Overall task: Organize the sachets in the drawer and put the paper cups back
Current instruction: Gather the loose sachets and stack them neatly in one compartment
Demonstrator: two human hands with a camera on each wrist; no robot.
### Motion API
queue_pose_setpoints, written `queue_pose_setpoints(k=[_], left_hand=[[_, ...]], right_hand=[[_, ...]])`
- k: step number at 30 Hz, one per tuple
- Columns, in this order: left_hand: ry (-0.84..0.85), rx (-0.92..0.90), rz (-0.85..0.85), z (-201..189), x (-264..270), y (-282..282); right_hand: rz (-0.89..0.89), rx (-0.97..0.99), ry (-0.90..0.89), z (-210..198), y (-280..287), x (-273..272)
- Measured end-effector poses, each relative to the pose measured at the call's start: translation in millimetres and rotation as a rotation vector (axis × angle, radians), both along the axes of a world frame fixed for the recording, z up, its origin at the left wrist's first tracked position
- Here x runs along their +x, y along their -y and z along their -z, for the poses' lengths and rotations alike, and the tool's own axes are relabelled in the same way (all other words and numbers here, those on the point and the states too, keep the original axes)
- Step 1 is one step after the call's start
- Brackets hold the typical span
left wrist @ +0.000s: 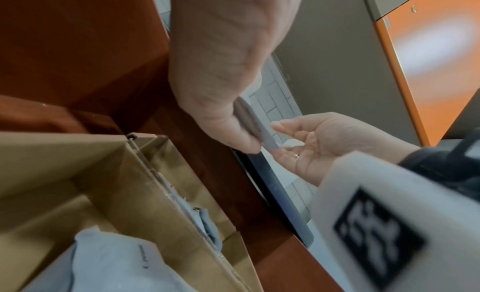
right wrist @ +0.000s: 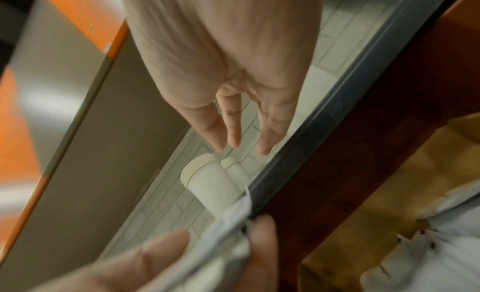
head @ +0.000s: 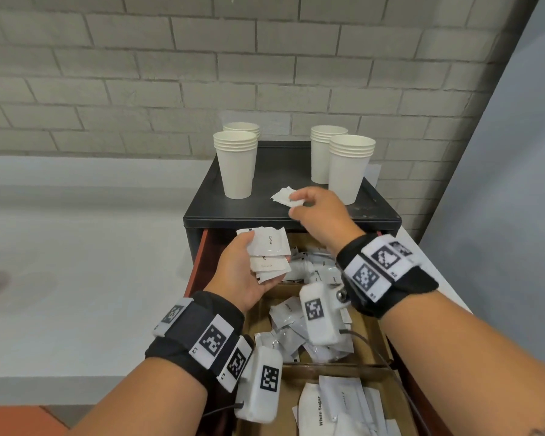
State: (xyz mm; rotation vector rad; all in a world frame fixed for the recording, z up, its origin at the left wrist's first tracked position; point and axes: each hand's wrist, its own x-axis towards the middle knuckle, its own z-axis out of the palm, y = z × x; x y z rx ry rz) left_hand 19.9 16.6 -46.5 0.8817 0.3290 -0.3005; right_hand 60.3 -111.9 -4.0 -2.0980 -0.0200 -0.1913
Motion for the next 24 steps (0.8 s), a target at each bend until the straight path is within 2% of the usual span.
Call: queue_pose_setpoints(k=[4,6,9,18,24], left_hand=[[0.002,0.029,0.027,1.2,0.0,1.7],[-0.005,0.073,0.038,1.4,-0.1,3.1],[-0.025,0.087,0.036,0.7,0.2,2.7],[-0.08,-0.004,-0.133,6.7,5.1,-4.2],[-0.085,0.015,-0.127,9.7,5.4,-4.8]], right_hand=[[-0.166,-0.151,-0.048,18.7,-7.1,-15.7],[-0.142,-0.155,-0.035,22.6,-2.2,-19.0],[-0.112,-0.037,-0.067,20.8,10.4,-21.6],[0.169,0.156,-0.149,28.4,43.8,-26.2],[0.186,0.15,-0.175,35.7,44.1,-28.5]])
